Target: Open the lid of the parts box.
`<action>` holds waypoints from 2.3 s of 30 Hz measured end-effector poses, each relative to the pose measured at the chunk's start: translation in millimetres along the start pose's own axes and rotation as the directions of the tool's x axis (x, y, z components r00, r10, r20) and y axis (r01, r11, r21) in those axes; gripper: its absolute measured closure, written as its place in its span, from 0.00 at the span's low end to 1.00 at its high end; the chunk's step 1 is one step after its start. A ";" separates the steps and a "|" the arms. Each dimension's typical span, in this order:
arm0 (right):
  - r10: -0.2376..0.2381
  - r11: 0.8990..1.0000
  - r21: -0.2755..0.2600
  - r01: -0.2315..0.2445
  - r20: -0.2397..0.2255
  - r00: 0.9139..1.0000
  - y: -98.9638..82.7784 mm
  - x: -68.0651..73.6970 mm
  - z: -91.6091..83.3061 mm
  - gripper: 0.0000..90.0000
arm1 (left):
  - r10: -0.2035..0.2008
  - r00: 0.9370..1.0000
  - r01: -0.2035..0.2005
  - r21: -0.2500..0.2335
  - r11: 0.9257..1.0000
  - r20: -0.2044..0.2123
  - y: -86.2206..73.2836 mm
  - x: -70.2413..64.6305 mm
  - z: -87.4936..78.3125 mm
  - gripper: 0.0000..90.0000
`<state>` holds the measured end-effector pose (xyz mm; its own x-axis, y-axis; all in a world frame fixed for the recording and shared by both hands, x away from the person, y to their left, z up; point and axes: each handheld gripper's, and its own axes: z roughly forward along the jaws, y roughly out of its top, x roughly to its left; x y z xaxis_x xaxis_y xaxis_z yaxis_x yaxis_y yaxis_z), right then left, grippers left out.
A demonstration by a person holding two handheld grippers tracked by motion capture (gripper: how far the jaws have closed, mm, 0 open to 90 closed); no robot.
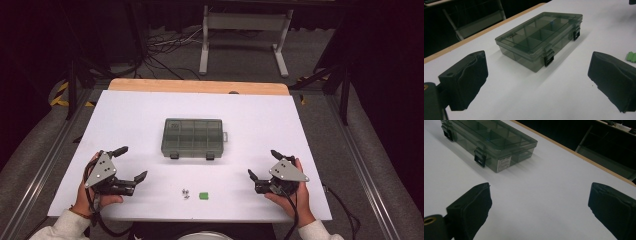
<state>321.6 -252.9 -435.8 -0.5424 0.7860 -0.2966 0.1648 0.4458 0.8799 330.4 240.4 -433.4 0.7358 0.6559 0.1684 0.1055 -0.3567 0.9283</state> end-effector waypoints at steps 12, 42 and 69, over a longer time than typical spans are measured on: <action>-0.013 0.999 0.035 0.013 -0.005 1.000 1.0 2.7 9.1 0.06 | 0.011 0.999 -0.014 0.079 0.997 0.041 -3.3 0.4 13.5 0.07; 0.024 0.981 0.192 0.033 -0.288 0.957 39.3 22.6 117.3 0.50 | -0.025 0.992 -0.019 0.350 0.936 0.122 5.9 21.1 112.7 0.57; 0.033 0.985 0.174 0.019 -0.293 0.955 39.8 20.7 108.8 0.71 | -0.028 0.995 -0.007 0.325 0.946 0.101 11.0 23.6 102.7 0.63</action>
<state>406.6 -172.3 -447.4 -0.7543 0.6403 -0.1451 0.2954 0.5284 0.7960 417.6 183.7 -453.3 0.7962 0.5952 0.1085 0.3119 -0.5576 0.7692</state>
